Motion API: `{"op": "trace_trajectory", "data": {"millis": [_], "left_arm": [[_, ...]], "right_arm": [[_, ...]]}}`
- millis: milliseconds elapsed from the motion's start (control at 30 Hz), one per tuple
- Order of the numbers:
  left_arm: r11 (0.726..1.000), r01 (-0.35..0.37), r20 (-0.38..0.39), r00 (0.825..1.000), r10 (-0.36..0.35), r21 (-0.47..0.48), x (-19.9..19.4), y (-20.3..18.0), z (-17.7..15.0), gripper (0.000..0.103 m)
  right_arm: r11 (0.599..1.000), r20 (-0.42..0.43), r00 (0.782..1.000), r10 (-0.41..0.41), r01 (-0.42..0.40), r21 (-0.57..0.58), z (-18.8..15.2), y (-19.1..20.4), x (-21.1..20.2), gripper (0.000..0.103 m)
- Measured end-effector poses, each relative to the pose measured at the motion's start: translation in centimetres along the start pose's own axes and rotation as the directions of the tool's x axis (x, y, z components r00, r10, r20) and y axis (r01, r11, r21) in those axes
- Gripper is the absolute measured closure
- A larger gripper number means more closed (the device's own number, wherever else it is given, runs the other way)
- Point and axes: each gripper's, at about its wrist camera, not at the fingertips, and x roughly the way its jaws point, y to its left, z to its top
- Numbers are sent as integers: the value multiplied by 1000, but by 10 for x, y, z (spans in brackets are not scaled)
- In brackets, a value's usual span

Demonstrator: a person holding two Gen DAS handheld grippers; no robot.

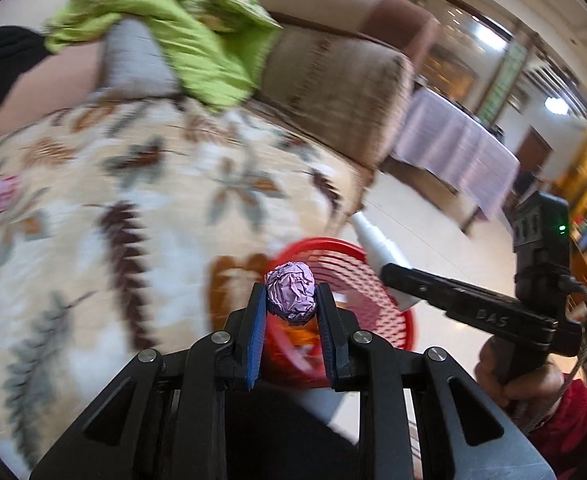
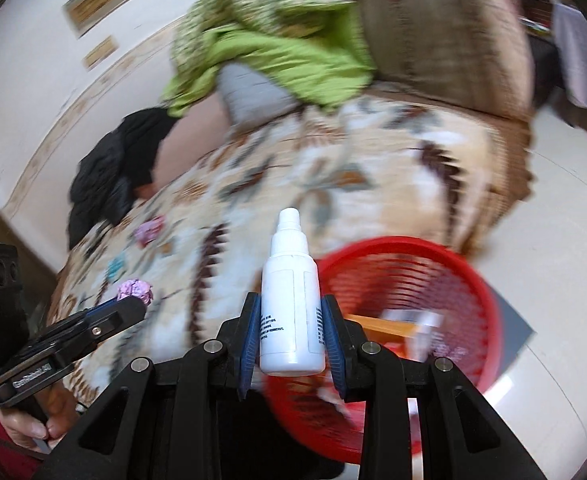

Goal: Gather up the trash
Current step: 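Carry wrapper and bottle over the red wastebasket and open both grippers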

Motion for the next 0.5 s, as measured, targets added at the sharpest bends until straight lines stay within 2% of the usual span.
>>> {"op": "trace_trajectory", "data": {"millis": [133,167,233,333,400,500], "left_arm": [[998,42,-40,998,-40,46,28,-26,8,79],[997,43,-48,998,-40,60,36,-32,10,72],[998,29,-59,998,-26,62,43,-35,10,58],[999,30,-56,998,-28,41,41,-30,8,58],[1000,3,-47,999,-1,27,34,-20,8,57],[999,-31,-18,999,30,-27,17,4,8,53]], "right_arm": [[998,6,999,-41,41,48,1,-25,-3,69],[997,7,999,-53,52,58,2,-31,-3,68],[995,13,998,-69,68,69,3,-37,-5,54],[994,37,996,-85,83,66,6,-40,-10,54],[995,42,996,-82,80,59,7,-39,-10,54],[998,33,998,-47,45,53,9,-29,-3,54]]}}
